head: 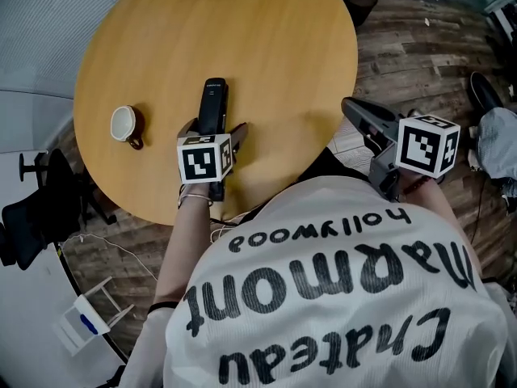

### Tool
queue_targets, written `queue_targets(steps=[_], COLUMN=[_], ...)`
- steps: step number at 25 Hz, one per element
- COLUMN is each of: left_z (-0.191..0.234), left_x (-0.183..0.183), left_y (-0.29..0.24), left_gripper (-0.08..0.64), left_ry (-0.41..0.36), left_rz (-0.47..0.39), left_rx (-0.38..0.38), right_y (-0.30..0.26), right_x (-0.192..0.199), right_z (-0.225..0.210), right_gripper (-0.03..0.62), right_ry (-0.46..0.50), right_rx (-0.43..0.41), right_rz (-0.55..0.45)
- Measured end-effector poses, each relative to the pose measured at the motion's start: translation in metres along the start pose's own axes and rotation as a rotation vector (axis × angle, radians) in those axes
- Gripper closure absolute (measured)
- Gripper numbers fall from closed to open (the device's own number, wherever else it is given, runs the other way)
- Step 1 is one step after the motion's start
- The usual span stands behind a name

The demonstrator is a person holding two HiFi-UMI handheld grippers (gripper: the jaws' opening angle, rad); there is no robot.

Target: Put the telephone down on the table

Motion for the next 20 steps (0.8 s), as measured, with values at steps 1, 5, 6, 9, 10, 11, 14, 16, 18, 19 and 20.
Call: queue_targets(steps=[1,5,6,9,10,11,14,16,18,19,20], left_z=[0.003,0.013,0.009,-0.003,-0.003,-0.001,0.007,0.011,0.011,0.01,0.007], left_x=[-0.003,-0.014,-0.014,-0.012,-0.015,-0.018,-0.029,-0.031,-0.032,-0.033,-0.034], left_y=[-0.001,0.003,0.01,0.037,0.044,0.049,0.061,0.072,0.085,0.093,0.1], left_gripper=[0.061,0.063,0.068,0.074,0.075,0.081,0.226,0.352,0.434,0.454,0.454], left_ry=[-0.001,-0.016,-0.015,0.007,0.02,0.033,0.075,0.095,0.11,0.113,0.114], left_rz=[-0.005,-0.064,-0.088,-0.182,-0.208,-0.225,-0.254,-0.282,-0.341,-0.378,-0.411], left_rx=[0.004,-0.016,-0.037,-0.093,-0.096,-0.092,-0.078,-0.094,-0.097,-0.075,-0.042], right_y=[-0.001,-0.005,0.002,0.023,0.025,0.026,0.025,0.026,0.03,0.033,0.035], right_x=[-0.001,-0.003,0.002,0.019,0.021,0.021,0.025,0.03,0.032,0.031,0.029], right_z=[0.0,0.003,0.006,0.016,0.018,0.019,0.02,0.022,0.024,0.023,0.022], right_gripper=[0.577,0.577,0.577,0.577,0.577,0.577,0.577,0.577,0.577,0.577,0.577], right_ry=[0.0,0.01,0.02,0.058,0.069,0.076,0.069,0.059,0.069,0.078,0.084], right_rx=[0.007,0.027,0.027,0.027,0.03,0.034,0.05,0.053,0.062,0.068,0.071], right_rz=[-0.003,-0.013,-0.017,-0.013,-0.006,0.001,0.015,0.024,0.021,0.013,0.006])
Point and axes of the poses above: the fingertips, and each gripper's own axes: y backward along the fingers, z to its left, x out of its underside, the point moved 10 cm from there along y, backward along the fingers, and after that the axes turned 11 degrees about -x, right-handed, at the moved point
